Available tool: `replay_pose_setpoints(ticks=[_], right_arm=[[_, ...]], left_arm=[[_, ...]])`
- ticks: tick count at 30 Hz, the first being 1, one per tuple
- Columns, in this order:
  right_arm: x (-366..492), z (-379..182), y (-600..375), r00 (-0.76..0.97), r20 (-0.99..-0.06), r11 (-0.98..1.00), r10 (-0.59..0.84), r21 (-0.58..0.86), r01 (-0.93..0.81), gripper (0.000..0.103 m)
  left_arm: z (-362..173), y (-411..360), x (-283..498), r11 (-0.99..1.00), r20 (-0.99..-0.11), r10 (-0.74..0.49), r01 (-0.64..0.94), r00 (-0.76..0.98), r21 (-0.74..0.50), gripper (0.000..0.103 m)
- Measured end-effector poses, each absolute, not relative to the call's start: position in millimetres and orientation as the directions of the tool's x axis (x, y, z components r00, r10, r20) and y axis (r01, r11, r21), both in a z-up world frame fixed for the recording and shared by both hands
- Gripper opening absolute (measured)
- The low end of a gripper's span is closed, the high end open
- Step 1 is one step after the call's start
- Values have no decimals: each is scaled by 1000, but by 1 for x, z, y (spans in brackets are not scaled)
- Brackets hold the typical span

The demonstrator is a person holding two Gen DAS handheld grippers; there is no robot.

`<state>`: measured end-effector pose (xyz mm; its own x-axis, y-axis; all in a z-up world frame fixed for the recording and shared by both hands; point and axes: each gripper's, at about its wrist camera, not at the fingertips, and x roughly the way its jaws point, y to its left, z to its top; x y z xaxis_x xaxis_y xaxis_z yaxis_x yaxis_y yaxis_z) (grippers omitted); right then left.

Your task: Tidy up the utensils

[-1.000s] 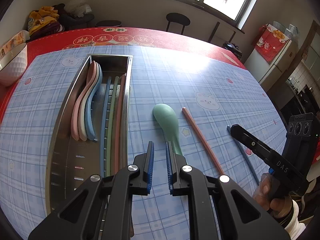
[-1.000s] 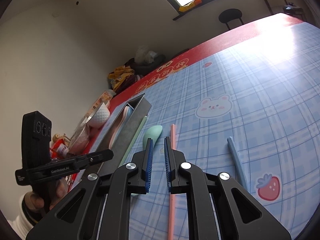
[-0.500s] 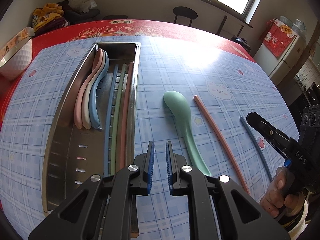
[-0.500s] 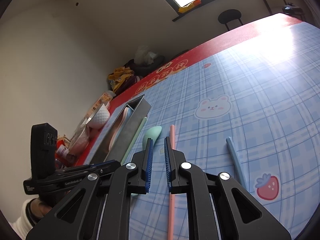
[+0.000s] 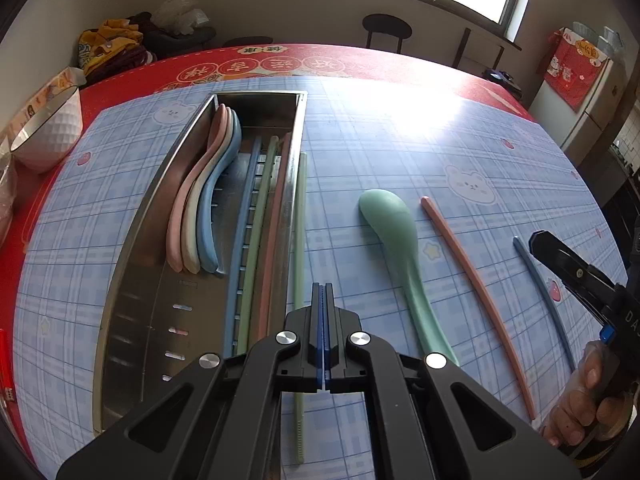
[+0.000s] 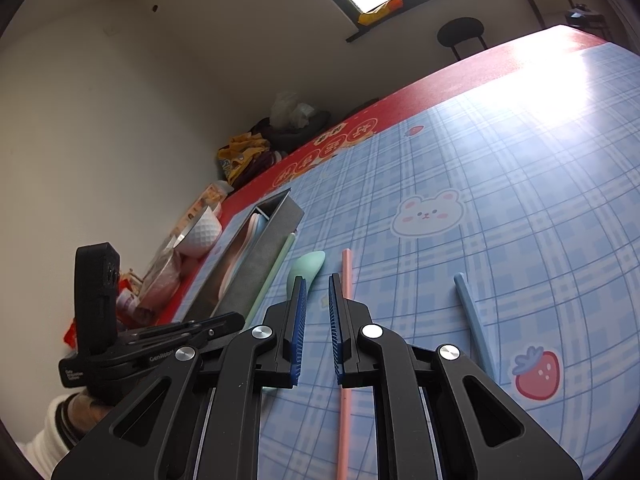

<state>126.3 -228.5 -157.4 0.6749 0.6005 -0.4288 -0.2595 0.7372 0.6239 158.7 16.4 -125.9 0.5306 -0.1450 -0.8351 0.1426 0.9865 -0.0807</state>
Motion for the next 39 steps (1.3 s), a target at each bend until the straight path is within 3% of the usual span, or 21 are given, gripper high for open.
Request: replay_pose_setpoints(ticks=[6, 13, 22, 29, 37, 39], right_arm=[[127, -157, -227, 672, -430, 737, 603, 622, -264, 12], [128, -157, -226, 672, -429, 737, 604, 622, -265, 12], [128, -158, -227, 669, -425, 730, 610, 630, -266, 12], [129, -159, -228, 666, -419, 722, 618, 638, -269, 12], [130, -160, -229, 663, -418, 719, 621, 640, -271, 12], [130, -160, -229, 662, -418, 718, 622, 641, -271, 12]], left_arm=[[-126, 28, 163, 990, -840, -119, 132, 529, -57, 2], [-132, 3, 167, 973, -837, -41, 214, 545, 91, 6], [-142, -14, 182, 954, -835, 37, 228, 550, 192, 7], [-140, -11, 181, 962, -847, 1, 230, 531, 145, 5], [-139, -17, 162, 956, -868, -145, 293, 475, 1, 5], [-139, -22, 158, 951, -869, -153, 309, 471, 0, 9]])
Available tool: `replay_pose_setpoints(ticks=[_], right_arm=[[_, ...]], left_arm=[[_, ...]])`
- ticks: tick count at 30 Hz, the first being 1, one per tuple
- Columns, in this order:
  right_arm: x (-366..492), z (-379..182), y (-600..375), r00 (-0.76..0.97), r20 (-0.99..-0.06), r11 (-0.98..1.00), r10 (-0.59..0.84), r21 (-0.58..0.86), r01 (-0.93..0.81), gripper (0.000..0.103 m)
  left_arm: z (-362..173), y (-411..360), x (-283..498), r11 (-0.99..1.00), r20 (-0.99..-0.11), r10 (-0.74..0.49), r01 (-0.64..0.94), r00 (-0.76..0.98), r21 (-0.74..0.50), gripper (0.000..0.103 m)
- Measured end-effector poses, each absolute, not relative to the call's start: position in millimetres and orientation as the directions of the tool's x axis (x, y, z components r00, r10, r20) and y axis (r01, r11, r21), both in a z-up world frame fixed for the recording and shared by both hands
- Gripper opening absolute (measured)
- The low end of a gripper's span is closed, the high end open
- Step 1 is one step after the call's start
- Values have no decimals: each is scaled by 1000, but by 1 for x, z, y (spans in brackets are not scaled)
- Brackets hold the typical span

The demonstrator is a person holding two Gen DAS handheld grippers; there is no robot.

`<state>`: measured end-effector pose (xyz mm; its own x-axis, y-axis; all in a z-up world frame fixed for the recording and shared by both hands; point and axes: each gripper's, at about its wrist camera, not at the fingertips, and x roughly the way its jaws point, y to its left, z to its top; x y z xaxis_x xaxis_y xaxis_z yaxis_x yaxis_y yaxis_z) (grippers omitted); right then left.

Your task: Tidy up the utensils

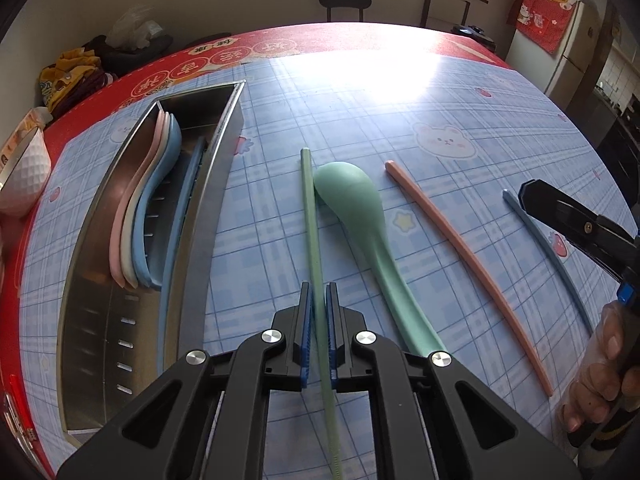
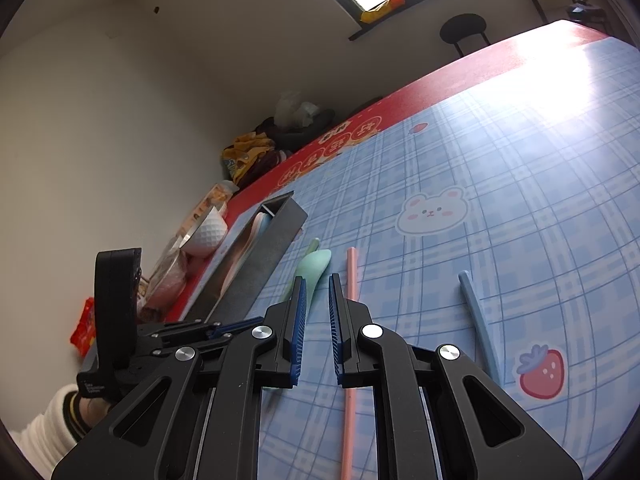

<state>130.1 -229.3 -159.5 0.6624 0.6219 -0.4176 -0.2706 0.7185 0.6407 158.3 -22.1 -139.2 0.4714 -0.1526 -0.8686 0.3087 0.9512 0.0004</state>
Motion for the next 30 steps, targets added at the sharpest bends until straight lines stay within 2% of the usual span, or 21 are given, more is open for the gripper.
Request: replay_pose_setpoints(ticks=[2, 6, 11, 13, 17, 20, 25, 30], right_arm=[[130, -159, -229, 662, -417, 718, 622, 641, -271, 12], [130, -160, -229, 663, -417, 718, 622, 641, -270, 12], [130, -160, -229, 663, -417, 718, 622, 641, -271, 12], [130, -160, -229, 663, -417, 718, 622, 641, -270, 12], [130, -160, -229, 662, -418, 717, 622, 643, -268, 12], [130, -161, -229, 662, -418, 716, 622, 645, -267, 12], [131, -161, -227, 654, -421, 716, 628, 643, -274, 12], [133, -158, -216, 628, -430, 719, 648, 617, -320, 13]], left_arm=[[-140, -26, 156, 946, -865, -133, 321, 484, 35, 13], [-141, -30, 155, 942, -850, -81, 320, 521, 106, 29], [-142, -25, 159, 951, -848, -103, 302, 520, 70, 29], [-142, -23, 160, 955, -846, -114, 292, 522, 52, 27], [-142, -26, 158, 954, -839, -149, 299, 523, 17, 10], [-143, -25, 155, 959, -823, -166, 284, 544, -6, 6], [-145, -23, 142, 968, -785, -170, 252, 596, -18, 6], [-143, -1, 142, 973, -759, -217, 194, 614, -121, 6]])
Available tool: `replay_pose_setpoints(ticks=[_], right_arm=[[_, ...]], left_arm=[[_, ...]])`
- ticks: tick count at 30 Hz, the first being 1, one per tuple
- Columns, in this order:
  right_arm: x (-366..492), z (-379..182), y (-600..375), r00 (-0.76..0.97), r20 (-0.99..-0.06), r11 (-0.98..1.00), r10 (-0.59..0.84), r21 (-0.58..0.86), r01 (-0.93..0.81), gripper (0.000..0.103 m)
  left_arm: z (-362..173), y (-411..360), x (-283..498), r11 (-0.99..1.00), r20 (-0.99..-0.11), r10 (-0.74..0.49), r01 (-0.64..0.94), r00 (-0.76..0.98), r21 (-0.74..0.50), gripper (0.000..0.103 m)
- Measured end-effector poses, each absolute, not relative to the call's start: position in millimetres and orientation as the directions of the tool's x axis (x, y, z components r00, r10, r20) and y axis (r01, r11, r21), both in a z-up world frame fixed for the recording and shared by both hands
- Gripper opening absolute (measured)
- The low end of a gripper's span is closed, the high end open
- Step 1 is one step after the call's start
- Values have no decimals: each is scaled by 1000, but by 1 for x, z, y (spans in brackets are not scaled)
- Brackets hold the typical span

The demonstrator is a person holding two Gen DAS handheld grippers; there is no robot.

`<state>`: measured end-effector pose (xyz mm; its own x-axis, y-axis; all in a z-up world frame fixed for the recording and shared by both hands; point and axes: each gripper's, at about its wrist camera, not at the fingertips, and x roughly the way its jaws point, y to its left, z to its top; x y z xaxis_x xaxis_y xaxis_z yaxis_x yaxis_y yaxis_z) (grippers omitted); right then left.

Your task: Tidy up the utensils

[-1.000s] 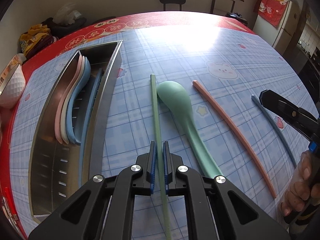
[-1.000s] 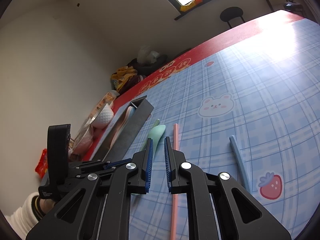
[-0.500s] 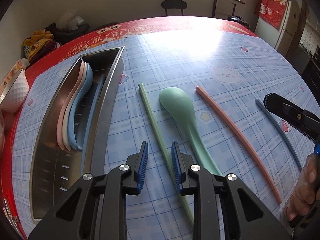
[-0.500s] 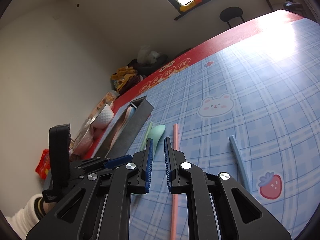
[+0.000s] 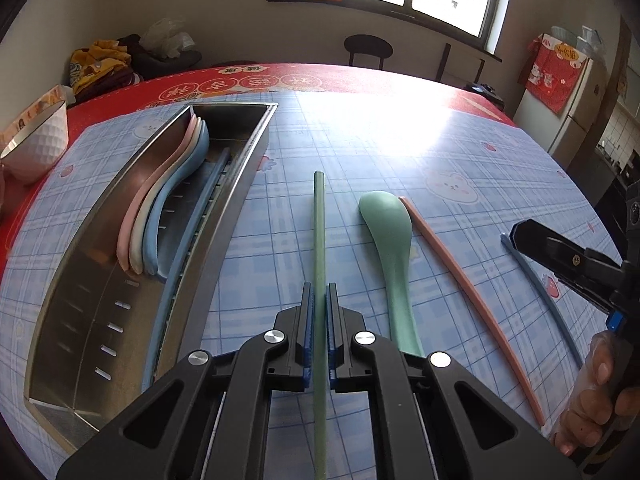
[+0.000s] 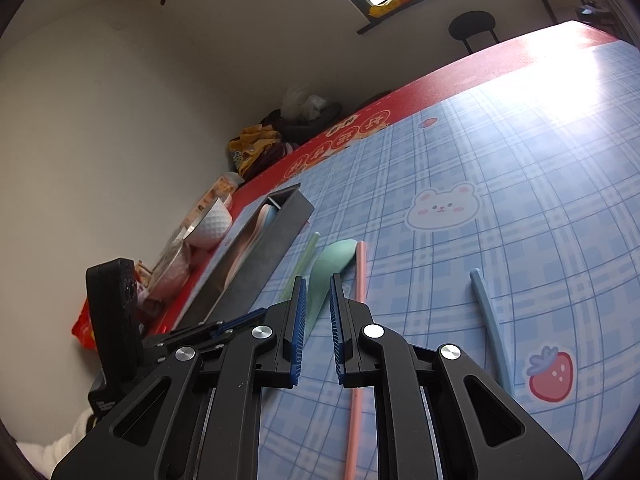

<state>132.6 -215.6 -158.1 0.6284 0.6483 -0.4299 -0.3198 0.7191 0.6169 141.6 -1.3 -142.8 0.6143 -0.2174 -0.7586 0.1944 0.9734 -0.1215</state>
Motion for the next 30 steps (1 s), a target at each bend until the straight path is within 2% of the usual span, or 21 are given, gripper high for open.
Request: replay_pose_setpoints(ticks=[4, 8, 13, 20, 30], right_arm=[[136, -155, -200, 589, -476, 740, 652, 569, -359, 13], [142, -153, -177, 548, -580, 796, 603, 480, -369, 13], [149, -140, -152, 504, -666, 833, 549, 384, -399, 13], [171, -155, -139, 423, -755, 863, 501, 398, -310, 13], [190, -166, -132, 396, -770, 865, 501, 457, -206, 17]], left_arm=[[-135, 5, 133, 971, -709, -236, 190, 665, -146, 6], [-129, 5, 125, 968, -670, -251, 203, 698, -150, 6], [-127, 16, 124, 953, -647, -303, 209, 700, -220, 6], [-123, 20, 116, 940, -610, -339, 232, 716, -251, 6], [-123, 27, 116, 931, -603, -359, 227, 712, -287, 6]])
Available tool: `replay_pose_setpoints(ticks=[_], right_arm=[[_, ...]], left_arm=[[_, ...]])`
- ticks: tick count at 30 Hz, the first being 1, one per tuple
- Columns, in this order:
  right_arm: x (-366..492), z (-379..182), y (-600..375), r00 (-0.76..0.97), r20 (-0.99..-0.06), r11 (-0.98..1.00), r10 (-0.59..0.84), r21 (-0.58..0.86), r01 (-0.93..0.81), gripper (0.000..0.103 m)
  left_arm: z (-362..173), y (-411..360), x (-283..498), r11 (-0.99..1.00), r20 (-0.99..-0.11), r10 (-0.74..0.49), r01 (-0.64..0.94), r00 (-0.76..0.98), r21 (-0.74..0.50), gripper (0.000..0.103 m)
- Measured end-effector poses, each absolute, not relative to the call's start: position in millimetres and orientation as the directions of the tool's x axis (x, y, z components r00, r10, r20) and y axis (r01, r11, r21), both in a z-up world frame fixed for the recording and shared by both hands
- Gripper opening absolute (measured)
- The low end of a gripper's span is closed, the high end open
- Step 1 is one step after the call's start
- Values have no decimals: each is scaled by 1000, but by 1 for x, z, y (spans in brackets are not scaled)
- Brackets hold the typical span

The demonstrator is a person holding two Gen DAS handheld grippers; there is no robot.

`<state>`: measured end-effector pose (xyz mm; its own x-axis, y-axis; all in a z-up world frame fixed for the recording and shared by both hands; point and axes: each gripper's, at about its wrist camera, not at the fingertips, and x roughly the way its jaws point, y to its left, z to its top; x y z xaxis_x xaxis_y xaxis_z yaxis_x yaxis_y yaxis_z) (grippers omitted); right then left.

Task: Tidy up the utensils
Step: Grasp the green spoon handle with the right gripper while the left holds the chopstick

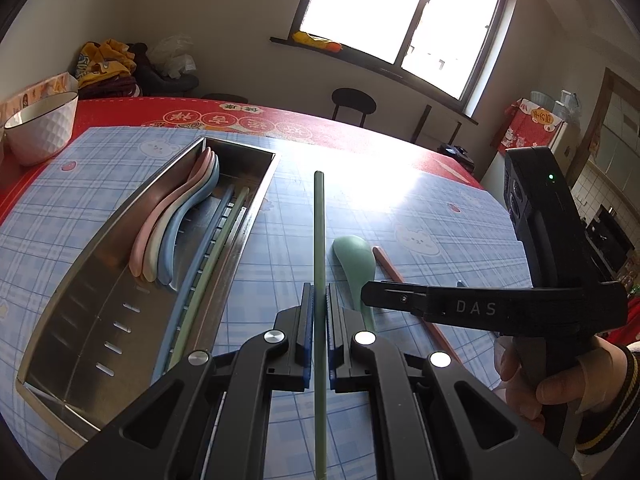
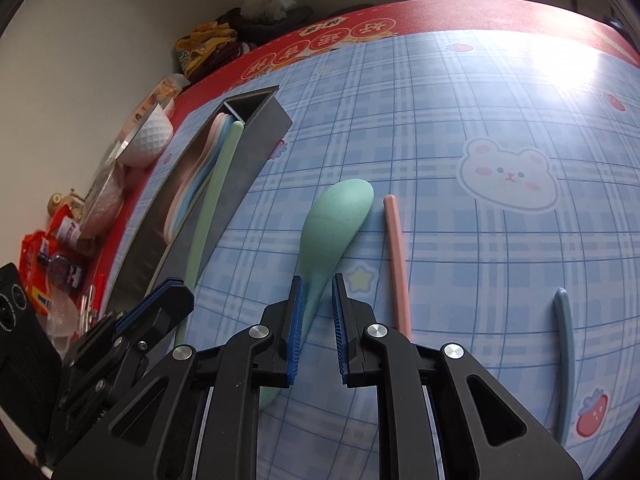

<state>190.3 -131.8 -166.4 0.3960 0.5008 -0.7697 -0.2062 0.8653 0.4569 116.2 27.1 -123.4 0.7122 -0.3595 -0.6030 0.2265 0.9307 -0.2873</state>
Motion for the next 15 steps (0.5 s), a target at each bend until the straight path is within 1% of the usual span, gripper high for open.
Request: replay_pose_setpoints(ticks=[3, 7, 12, 15], right_arm=[[196, -166, -131, 391, -763, 856, 515, 479, -192, 21], [202, -166, -127, 392, -753, 847, 528, 498, -185, 29], [205, -164, -118, 413, -764, 867, 496, 455, -201, 29], [202, -162, -109, 430, -785, 894, 447, 381, -235, 28]], left_arm=[[-124, 28, 117, 929, -603, -362, 224, 710, -294, 6], [-124, 30, 118, 928, -603, -364, 222, 709, -300, 6], [-124, 31, 118, 928, -604, -364, 221, 709, -300, 6], [-124, 31, 118, 928, -604, -364, 218, 709, -302, 6]])
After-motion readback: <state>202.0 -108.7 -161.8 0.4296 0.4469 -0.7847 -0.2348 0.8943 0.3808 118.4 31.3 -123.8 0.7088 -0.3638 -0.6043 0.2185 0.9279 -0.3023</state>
